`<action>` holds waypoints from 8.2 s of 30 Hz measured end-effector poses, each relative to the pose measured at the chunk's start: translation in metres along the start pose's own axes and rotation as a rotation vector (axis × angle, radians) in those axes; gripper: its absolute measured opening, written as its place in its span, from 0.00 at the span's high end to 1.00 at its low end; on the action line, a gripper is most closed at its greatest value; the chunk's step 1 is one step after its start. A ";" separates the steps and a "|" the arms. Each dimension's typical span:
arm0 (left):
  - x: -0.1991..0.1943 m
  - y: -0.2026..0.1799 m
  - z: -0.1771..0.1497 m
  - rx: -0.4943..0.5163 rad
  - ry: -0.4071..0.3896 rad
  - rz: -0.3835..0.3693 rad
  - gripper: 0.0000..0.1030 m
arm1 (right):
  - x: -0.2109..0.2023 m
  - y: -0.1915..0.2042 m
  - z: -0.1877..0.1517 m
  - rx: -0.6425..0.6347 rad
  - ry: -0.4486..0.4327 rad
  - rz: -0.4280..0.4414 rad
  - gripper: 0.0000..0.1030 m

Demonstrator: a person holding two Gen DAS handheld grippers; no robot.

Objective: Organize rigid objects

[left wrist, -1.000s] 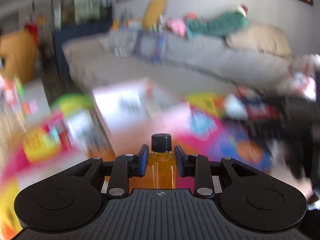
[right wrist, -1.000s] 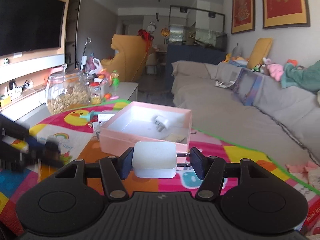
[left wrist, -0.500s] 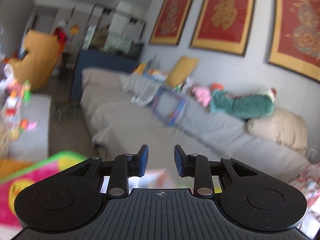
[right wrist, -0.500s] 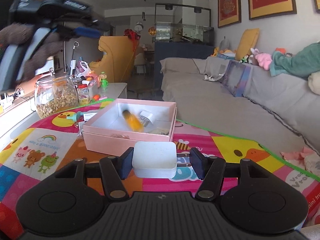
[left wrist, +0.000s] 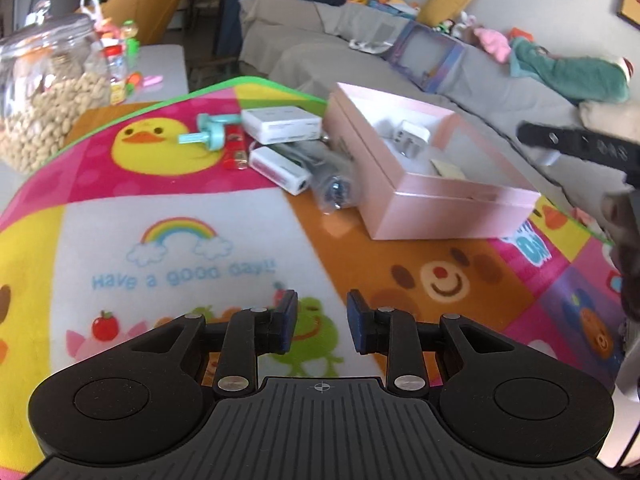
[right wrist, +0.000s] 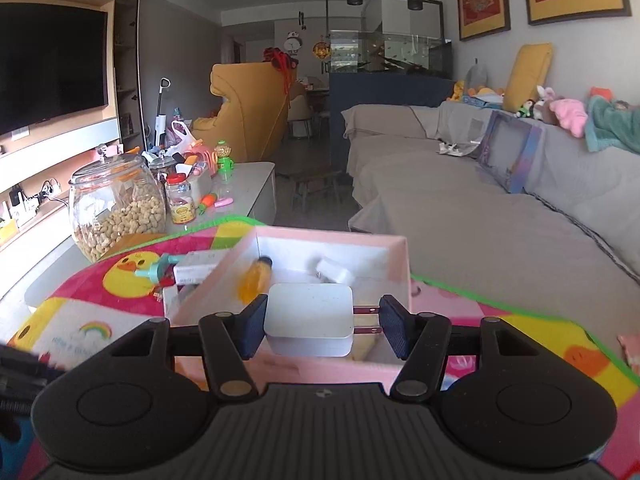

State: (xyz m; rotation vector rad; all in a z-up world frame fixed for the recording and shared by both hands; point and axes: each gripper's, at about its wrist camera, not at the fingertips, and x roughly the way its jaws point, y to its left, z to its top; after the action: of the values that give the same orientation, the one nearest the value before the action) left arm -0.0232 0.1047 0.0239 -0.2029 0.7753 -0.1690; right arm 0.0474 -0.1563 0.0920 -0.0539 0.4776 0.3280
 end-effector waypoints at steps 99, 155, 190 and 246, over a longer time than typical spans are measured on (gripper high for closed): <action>0.037 0.072 0.035 -0.289 -0.262 -0.077 0.71 | 0.093 0.154 0.030 -0.448 0.740 0.258 0.94; -0.006 -0.035 -0.033 -0.088 0.006 -0.005 0.69 | -0.058 -0.130 -0.133 0.200 0.219 -0.568 0.79; -0.009 -0.058 -0.041 0.083 0.039 -0.062 0.70 | -0.010 0.040 -0.100 -0.342 0.154 0.020 0.49; -0.044 -0.147 0.156 0.258 -0.353 -0.129 0.78 | -0.120 -0.021 -0.074 -0.037 -0.055 -0.007 0.24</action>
State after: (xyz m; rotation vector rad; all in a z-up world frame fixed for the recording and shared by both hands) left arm 0.0454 -0.0086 0.1982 -0.0353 0.3844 -0.3431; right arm -0.0794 -0.2217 0.0807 -0.0820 0.4167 0.3305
